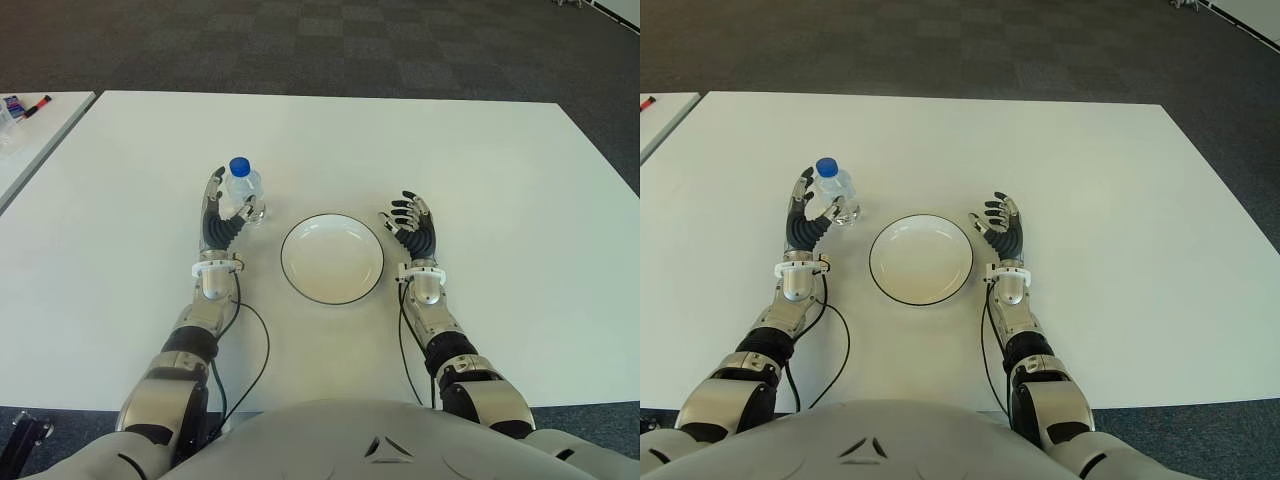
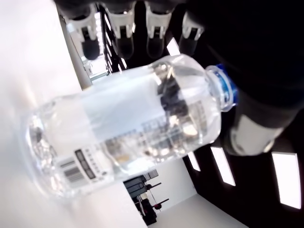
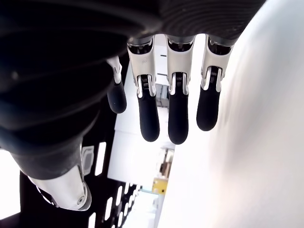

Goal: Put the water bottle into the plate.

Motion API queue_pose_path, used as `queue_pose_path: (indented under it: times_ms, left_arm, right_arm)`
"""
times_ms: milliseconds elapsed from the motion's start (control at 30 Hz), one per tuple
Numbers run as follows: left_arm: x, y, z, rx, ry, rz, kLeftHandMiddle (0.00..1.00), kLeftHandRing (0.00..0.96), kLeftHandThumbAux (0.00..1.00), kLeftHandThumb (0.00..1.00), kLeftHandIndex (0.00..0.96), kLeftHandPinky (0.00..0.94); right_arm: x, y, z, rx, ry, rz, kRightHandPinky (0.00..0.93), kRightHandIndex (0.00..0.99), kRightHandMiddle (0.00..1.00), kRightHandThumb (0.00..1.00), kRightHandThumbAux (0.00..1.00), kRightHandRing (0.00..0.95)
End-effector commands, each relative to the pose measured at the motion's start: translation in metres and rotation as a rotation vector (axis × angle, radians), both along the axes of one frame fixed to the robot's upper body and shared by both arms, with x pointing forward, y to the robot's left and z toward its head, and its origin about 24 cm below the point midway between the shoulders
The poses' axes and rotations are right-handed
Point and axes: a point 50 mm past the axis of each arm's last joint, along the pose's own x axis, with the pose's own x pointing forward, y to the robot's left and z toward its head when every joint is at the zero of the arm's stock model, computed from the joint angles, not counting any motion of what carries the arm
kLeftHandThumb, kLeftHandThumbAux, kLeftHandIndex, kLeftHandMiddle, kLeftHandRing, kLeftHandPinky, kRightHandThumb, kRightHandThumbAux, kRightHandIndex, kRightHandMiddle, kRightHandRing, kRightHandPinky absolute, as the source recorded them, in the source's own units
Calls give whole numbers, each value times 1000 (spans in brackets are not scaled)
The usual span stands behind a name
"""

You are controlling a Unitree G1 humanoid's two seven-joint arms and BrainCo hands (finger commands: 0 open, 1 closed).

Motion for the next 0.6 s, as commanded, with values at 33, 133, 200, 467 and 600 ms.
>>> queue_pose_path:
  times_ms: [33, 133, 200, 467, 600]
  left_arm:
    - [0, 1, -2, 35, 27, 4, 10, 25, 575, 78, 0, 37]
    - [1, 2, -3, 39, 31, 6, 3, 17, 561, 53, 0, 27]
    - [1, 2, -3, 40, 33, 7, 1, 13, 555, 41, 0, 21]
    - [1, 3, -3, 43, 36, 11, 0, 4, 547, 20, 0, 0]
    - [1, 3, -3, 46, 35, 14, 0, 2, 547, 17, 0, 0]
  right_arm:
    - [-16, -4, -22, -2, 116, -21, 339, 185, 352, 749, 748, 348]
    - [-16, -4, -22, 0, 115, -22, 343, 186, 353, 759, 749, 349]
    - [-16, -4, -22, 1, 114, -22, 346, 187, 354, 761, 746, 350]
    - [-16, -4, -22, 4, 120, -18, 333, 184, 352, 764, 758, 339]
    - [-16, -4, -23, 4, 121, -21, 337, 182, 351, 762, 761, 338]
